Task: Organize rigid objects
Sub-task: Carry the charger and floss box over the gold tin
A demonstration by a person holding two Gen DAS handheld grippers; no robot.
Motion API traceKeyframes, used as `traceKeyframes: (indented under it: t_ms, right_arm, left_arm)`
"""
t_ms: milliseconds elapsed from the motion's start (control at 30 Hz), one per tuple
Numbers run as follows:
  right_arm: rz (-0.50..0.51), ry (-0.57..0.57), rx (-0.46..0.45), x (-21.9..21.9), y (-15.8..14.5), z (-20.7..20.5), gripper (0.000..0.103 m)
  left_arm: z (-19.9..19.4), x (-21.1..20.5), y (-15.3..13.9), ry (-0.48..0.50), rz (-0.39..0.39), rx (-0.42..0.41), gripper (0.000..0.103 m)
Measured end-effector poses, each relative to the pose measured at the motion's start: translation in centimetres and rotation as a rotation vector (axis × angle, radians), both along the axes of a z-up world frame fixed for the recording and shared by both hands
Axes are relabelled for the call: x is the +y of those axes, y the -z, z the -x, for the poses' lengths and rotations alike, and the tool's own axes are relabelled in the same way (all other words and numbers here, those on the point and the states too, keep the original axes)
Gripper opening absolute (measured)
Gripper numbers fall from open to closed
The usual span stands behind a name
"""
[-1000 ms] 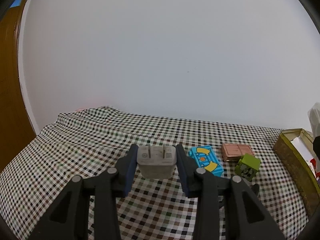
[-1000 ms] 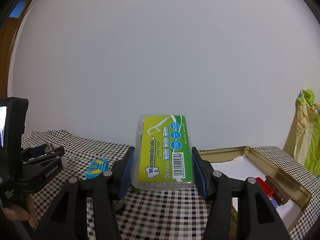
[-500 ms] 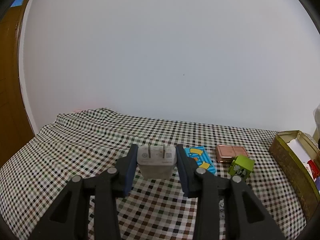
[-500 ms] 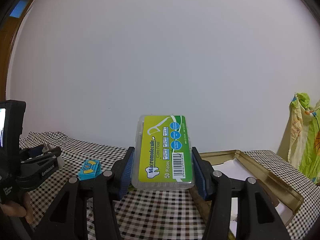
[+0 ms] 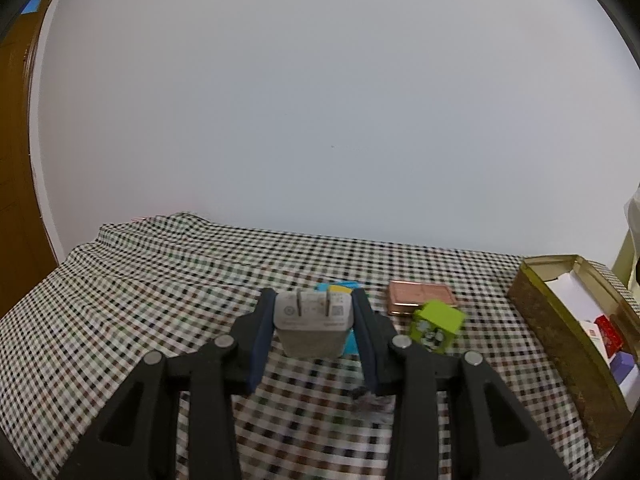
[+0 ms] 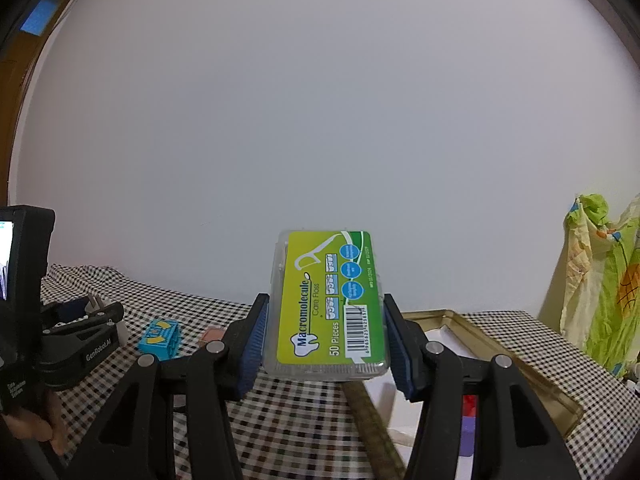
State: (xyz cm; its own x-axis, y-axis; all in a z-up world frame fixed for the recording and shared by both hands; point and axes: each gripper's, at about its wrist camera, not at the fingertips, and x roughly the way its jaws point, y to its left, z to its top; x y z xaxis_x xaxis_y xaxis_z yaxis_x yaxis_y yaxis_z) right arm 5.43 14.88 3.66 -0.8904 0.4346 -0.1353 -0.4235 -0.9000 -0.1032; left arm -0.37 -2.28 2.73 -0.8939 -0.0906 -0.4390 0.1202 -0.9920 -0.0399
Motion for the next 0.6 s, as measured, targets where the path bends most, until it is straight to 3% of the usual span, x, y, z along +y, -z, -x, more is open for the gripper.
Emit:
traceKeyframes:
  t_ms: [600]
  right_arm:
    - [0.003,0.093,0.019,5.4,-1.1,-4.1,0.056]
  left_arm:
    - [-1.2,6.2,-0.2,0.096,0.012,0.005,0.037]
